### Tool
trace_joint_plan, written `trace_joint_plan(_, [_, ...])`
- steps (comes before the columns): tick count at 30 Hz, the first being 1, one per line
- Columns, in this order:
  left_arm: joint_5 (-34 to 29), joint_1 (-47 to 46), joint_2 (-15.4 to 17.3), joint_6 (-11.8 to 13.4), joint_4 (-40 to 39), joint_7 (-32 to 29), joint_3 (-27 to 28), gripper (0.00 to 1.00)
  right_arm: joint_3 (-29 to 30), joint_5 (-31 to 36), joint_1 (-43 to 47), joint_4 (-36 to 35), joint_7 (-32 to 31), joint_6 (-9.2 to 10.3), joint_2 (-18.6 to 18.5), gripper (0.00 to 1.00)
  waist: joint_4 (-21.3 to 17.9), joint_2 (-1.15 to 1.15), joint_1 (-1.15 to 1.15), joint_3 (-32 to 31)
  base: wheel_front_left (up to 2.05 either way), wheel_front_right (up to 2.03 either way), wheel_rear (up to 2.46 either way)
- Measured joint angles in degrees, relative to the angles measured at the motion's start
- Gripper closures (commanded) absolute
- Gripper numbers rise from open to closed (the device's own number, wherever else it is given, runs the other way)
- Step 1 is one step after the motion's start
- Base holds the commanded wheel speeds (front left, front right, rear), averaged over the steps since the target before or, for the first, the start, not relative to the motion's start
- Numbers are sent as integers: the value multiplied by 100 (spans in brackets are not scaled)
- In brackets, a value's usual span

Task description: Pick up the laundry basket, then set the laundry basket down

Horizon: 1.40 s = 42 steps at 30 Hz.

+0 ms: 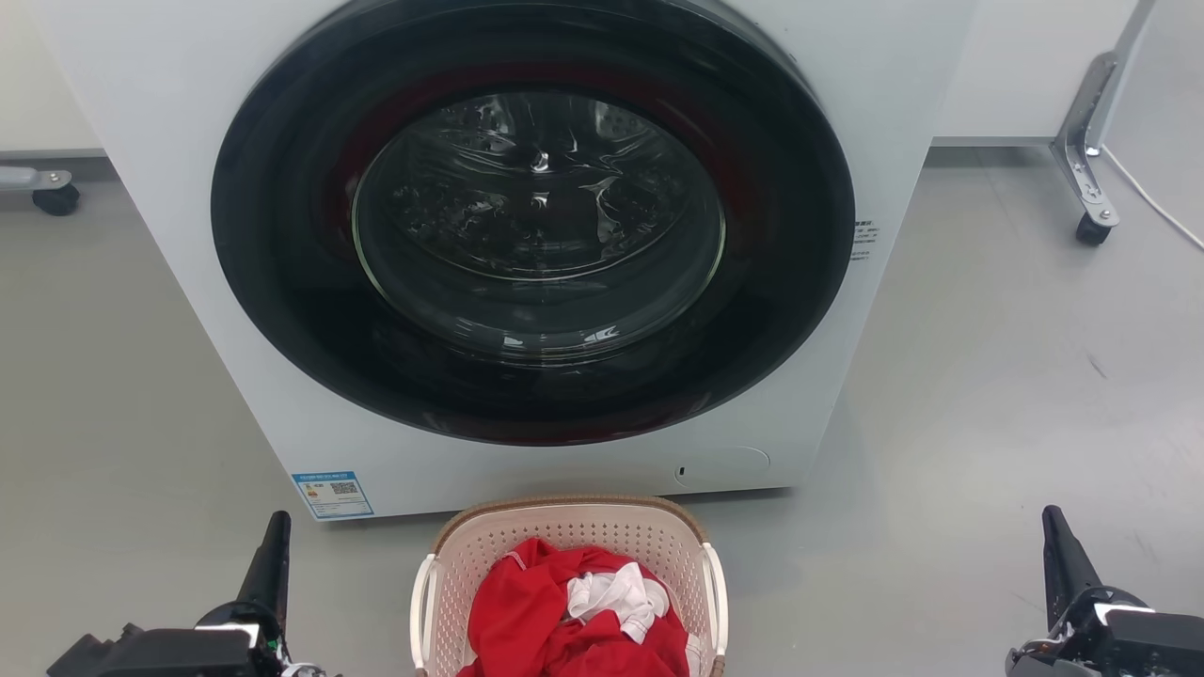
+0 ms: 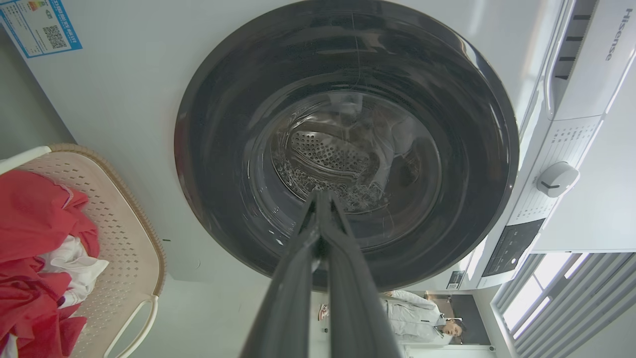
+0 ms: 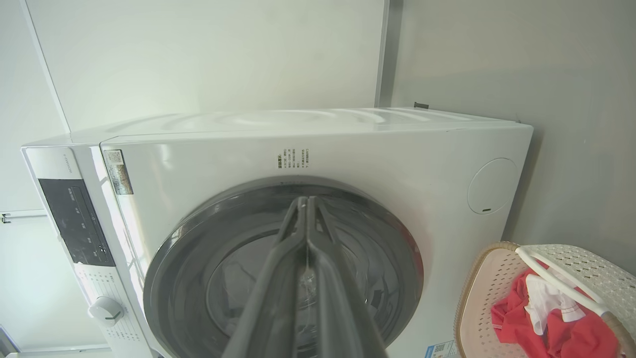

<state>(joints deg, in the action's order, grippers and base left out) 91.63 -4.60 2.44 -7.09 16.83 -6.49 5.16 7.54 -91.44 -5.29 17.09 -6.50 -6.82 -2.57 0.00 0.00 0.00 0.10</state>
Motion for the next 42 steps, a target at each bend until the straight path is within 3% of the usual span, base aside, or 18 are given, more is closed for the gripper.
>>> trace_joint_plan(42, [10,0,-5,0,11,0,1,100,2,-8,-2,2,1,-10,4,100,0,0,0,0,0,0,0])
